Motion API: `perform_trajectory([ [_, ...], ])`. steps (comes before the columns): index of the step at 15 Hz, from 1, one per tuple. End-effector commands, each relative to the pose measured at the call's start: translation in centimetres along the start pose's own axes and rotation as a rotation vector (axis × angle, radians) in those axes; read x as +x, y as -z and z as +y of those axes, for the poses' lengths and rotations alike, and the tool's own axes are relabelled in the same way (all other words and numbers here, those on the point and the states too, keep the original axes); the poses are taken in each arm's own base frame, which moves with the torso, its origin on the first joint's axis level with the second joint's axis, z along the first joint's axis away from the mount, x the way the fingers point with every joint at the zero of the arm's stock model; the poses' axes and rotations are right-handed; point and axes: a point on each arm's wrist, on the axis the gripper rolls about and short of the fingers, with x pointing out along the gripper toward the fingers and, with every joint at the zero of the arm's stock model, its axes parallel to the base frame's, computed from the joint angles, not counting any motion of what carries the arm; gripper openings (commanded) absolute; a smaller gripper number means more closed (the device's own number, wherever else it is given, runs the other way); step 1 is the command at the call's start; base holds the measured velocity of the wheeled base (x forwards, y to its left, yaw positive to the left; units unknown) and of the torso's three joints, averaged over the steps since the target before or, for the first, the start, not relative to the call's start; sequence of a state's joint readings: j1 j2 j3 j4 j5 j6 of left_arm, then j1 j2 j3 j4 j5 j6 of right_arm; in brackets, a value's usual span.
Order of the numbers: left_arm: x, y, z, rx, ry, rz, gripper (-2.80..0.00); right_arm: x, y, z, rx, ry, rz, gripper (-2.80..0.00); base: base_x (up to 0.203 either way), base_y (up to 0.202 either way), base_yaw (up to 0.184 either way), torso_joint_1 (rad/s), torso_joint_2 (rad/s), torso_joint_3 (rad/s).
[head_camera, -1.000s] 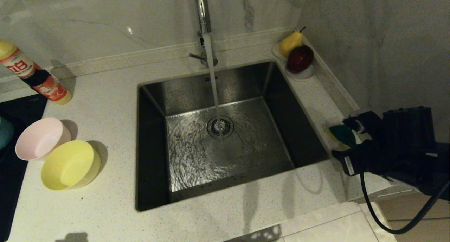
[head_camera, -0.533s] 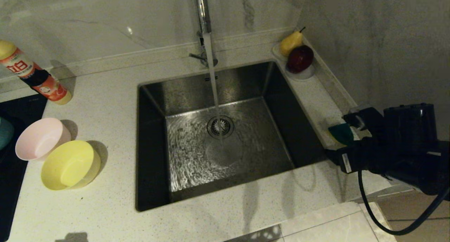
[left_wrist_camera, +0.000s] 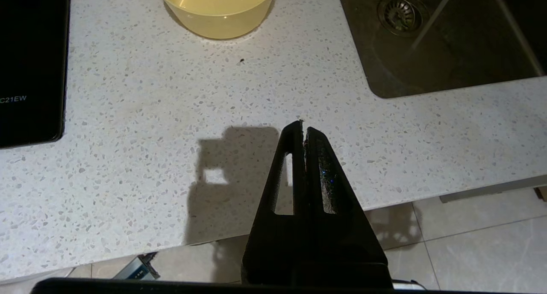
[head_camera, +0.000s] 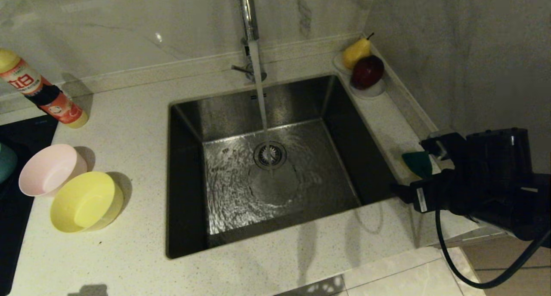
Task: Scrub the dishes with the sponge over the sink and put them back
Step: Put down the sponge
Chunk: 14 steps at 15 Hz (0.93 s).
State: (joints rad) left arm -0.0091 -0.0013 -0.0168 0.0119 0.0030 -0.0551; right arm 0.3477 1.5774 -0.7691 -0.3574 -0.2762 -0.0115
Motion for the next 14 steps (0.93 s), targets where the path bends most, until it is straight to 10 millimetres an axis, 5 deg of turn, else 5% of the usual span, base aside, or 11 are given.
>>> perform_trajectory([
  [1,0.0,0.0,0.0,0.0,0.0,0.0,-2.8,0.2,0.2,0.1,-0.005,0.001,0.015,0.0,0.0,0.0,0.0,0.0,0.0,0.0],
  [14,0.0,0.0,0.0,0.001,0.0,0.0,-2.8,0.5,-0.9,0.9,0.074,-0.006,-0.004,0.0,0.0,0.0,0.0,0.0,0.0,0.0],
])
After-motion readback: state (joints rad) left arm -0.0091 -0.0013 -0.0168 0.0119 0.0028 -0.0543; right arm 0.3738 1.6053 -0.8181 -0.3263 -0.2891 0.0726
